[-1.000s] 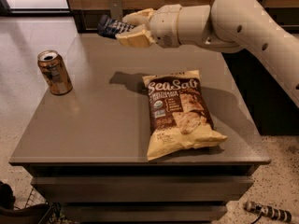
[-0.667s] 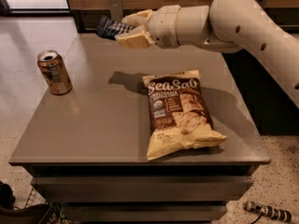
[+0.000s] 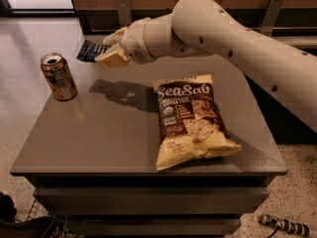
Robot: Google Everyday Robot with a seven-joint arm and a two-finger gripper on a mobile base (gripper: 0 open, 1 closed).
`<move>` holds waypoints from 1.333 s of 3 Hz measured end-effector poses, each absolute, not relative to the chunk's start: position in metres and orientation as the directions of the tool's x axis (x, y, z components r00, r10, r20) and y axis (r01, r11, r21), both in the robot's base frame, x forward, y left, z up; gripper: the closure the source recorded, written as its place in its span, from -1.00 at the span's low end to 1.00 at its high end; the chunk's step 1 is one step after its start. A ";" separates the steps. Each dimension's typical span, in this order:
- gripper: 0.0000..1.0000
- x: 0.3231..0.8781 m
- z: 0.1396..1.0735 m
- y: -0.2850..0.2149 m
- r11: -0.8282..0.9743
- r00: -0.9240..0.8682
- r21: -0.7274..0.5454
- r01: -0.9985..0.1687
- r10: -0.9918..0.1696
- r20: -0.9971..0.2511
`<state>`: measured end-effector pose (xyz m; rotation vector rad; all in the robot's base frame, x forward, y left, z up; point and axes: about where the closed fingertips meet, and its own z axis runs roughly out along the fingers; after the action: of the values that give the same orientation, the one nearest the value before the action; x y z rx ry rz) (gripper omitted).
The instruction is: Move rxbar blueberry near orange can
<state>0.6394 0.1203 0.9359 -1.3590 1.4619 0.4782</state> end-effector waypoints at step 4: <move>0.56 0.615 0.857 0.136 0.348 -0.012 -0.197 -0.917 -0.517 -0.856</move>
Offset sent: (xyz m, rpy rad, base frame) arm -0.0396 0.0519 -0.0511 -0.0425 0.1132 0.0030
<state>0.6154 0.1358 0.8574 -1.2996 1.6656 0.5305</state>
